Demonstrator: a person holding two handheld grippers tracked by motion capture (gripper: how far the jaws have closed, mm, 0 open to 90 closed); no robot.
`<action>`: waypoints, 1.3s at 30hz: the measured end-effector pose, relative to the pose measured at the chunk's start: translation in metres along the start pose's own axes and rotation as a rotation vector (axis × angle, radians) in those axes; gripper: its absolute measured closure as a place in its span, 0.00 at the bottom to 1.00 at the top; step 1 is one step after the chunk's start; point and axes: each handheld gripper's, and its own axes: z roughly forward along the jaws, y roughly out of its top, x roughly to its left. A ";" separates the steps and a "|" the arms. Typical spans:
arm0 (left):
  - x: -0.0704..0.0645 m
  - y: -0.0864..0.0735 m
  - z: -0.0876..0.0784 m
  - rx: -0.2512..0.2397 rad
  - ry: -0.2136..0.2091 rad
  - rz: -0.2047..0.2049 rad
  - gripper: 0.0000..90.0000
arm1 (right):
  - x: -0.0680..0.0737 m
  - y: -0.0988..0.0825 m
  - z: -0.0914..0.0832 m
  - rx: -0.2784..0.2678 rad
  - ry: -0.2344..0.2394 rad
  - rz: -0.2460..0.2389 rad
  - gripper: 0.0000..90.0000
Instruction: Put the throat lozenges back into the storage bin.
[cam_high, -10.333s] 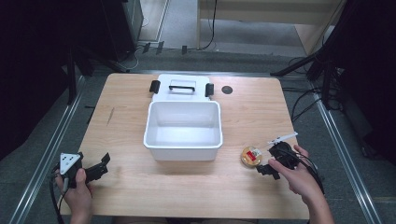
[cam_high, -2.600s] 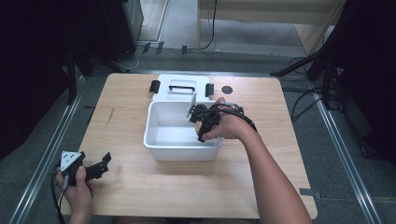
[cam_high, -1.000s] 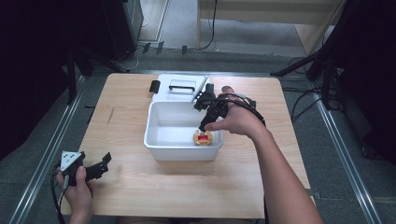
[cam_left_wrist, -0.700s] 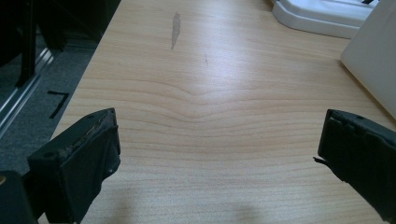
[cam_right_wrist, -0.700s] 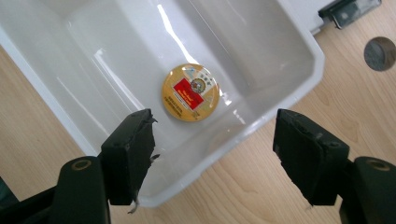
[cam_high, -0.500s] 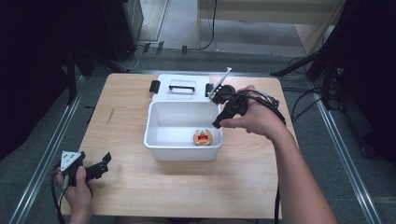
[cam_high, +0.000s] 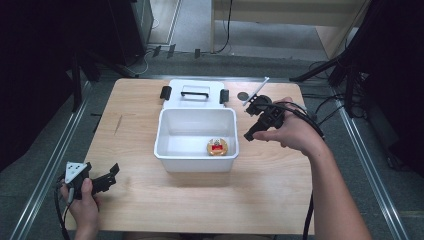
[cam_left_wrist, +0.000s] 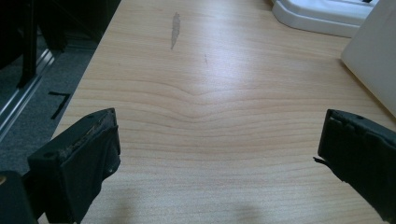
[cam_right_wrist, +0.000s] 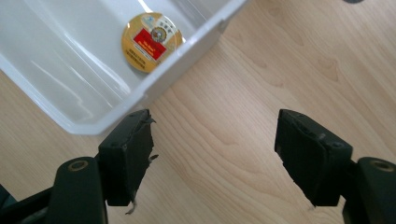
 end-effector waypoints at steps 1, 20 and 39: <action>0.000 0.000 0.000 0.000 -0.001 -0.001 0.00 | -0.002 -0.003 0.001 0.002 0.001 0.004 0.31; -0.001 0.000 0.000 -0.002 0.003 0.005 0.00 | -0.027 -0.056 0.019 0.003 -0.064 0.133 0.17; -0.002 0.000 0.000 -0.005 0.005 0.009 0.00 | -0.036 -0.113 0.037 -0.089 -0.103 0.285 0.00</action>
